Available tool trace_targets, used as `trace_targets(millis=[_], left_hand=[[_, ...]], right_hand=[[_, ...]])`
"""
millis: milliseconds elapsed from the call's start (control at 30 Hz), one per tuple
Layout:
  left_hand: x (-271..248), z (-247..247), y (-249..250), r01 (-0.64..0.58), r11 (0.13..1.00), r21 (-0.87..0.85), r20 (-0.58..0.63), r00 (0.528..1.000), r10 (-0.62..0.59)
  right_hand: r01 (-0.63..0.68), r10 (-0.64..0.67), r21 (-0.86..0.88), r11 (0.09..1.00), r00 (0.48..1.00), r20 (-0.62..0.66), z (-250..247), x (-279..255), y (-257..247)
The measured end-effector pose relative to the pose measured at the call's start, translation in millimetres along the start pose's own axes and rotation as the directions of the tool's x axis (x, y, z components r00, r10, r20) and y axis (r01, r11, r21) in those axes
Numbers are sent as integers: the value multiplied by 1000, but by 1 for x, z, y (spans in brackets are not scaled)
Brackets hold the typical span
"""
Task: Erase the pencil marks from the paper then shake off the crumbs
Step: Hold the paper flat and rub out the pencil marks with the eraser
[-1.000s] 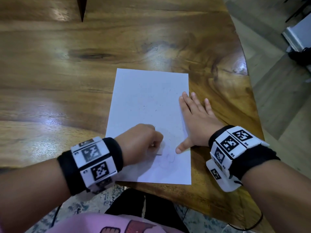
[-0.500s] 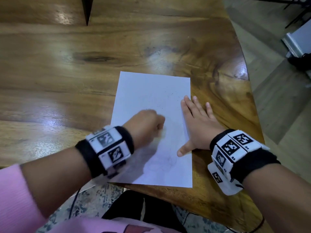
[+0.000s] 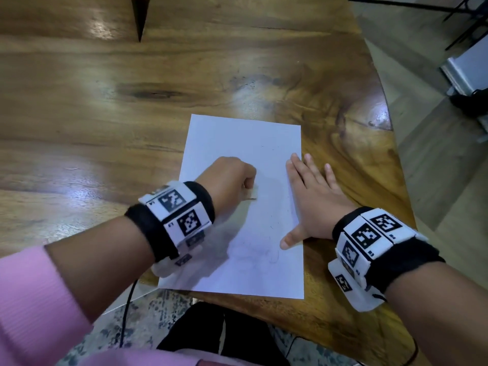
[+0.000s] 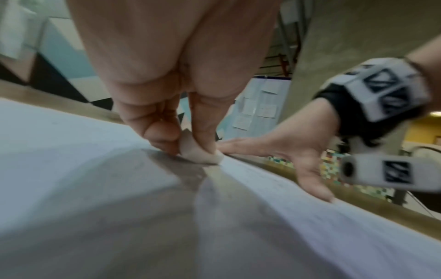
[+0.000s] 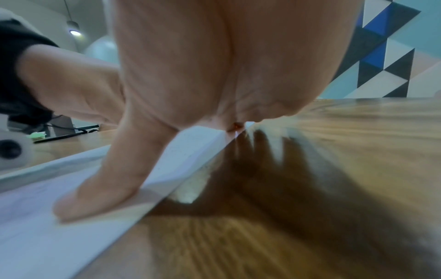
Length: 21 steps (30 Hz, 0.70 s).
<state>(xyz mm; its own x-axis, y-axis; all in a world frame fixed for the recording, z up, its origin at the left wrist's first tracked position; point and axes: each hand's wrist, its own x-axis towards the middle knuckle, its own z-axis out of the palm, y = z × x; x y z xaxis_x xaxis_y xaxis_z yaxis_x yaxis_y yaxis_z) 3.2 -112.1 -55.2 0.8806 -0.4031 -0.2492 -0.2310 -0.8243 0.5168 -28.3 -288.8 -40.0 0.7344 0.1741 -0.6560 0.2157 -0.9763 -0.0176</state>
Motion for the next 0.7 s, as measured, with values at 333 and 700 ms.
trace_targets(millis=[333,700], left_hand=[[-3,-1,5,-52,994,100,31,998,49],[-40,4,-5,-99,994,38,83,992,95]], right_hand=[[130,-126,93,987,991,-45,6,-3,-32],[154,-147,106,982,986,-74,9,-3,-30]])
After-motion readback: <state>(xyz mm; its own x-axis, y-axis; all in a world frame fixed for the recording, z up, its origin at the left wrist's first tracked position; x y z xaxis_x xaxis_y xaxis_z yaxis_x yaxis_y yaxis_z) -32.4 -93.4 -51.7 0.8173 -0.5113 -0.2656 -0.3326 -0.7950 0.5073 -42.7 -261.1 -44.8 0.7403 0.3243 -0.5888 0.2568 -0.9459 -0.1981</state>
